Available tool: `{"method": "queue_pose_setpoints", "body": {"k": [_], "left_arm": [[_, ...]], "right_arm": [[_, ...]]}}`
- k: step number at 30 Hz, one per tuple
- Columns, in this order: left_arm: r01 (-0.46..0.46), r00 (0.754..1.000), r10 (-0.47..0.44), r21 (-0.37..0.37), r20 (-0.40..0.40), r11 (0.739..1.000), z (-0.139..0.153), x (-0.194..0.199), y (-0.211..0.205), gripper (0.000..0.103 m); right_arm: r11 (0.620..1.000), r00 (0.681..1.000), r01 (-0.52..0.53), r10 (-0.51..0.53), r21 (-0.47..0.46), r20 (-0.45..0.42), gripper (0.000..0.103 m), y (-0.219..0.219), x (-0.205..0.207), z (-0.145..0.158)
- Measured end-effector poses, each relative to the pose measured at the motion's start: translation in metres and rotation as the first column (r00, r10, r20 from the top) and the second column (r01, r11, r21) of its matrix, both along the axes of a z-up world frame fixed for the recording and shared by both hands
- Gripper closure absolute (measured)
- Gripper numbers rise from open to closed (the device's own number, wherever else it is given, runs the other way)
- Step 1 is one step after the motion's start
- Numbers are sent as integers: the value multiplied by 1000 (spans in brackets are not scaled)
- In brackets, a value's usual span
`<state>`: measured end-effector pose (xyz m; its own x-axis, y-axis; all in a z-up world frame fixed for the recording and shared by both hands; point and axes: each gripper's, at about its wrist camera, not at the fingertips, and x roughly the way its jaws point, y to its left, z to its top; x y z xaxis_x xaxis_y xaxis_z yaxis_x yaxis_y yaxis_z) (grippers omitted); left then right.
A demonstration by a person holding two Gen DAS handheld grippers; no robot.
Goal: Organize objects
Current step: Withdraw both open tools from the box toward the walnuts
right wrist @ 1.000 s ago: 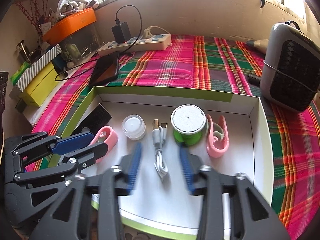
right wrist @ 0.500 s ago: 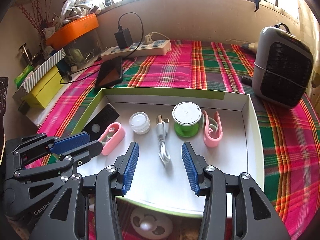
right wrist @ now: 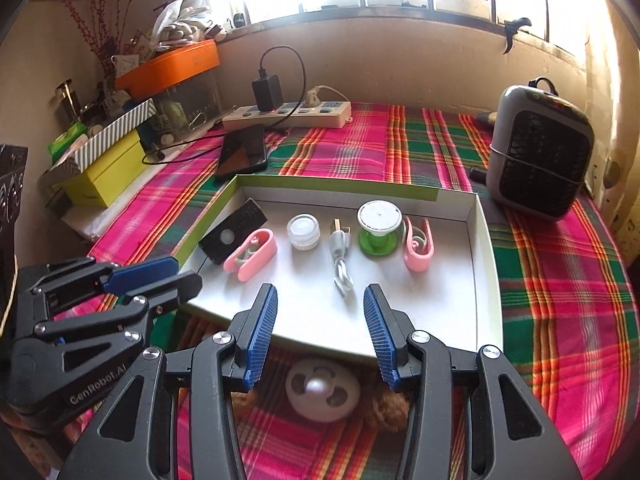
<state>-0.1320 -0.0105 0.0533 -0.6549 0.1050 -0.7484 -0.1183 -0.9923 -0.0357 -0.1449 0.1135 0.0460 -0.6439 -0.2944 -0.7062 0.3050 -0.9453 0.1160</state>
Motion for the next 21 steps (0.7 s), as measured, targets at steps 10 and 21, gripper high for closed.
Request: {"method": "queue_pose_setpoints", "body": {"k": [10, 21], "left_arm": [[3, 1000, -3, 32, -2, 999, -6, 19, -7, 80], [47, 999, -48, 113, 7, 993, -14, 34, -13, 80]], "right_arm": [[1000, 1000, 24, -24, 0, -14, 57, 9, 21, -1], [999, 999, 36, -36, 3, -8, 57, 22, 42, -12]]}}
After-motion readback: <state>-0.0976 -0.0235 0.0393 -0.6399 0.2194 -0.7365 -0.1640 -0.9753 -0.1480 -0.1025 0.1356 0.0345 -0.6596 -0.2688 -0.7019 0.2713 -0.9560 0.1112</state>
